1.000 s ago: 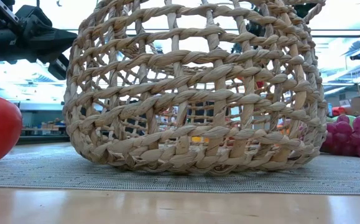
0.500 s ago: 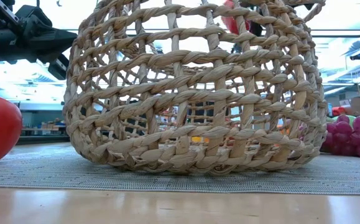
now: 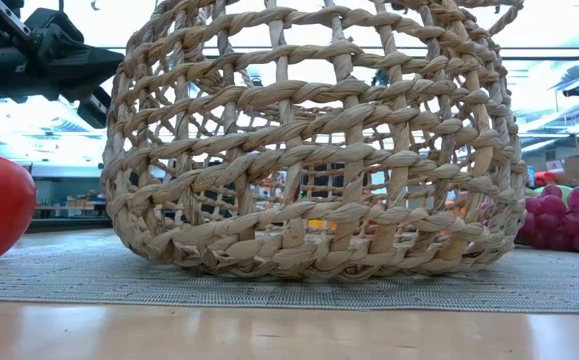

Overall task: Build produce basket
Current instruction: Put the red mango into the brown basket

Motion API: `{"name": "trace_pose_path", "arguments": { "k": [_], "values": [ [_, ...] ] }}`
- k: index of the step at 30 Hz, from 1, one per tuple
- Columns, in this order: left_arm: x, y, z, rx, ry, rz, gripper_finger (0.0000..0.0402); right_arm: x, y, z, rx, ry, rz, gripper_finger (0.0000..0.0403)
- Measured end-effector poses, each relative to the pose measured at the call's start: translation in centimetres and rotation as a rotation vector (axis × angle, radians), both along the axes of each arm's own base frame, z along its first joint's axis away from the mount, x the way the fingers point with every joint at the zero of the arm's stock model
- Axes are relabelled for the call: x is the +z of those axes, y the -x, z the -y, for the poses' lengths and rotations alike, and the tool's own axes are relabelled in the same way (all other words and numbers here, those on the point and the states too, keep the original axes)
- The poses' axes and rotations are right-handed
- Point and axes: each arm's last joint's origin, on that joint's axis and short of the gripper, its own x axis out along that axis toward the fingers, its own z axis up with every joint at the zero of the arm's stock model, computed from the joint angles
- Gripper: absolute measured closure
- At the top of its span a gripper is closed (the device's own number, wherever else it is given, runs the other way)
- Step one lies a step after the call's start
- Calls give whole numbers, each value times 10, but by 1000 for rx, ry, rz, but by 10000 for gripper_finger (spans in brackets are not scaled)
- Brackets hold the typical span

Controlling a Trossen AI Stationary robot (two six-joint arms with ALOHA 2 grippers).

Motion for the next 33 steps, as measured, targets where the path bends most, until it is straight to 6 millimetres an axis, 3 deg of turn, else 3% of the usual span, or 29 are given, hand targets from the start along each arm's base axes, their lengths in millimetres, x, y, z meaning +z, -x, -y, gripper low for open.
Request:
{"name": "trace_pose_path", "arguments": {
  "k": [22,33],
  "values": [
    [0,0,0,0,-1,0,369,-12,-31,-54,31,92,-38,141],
    [0,0,0,0,0,0,374,-4,-58,-77,-44,306,-366,141]
  ]
}}
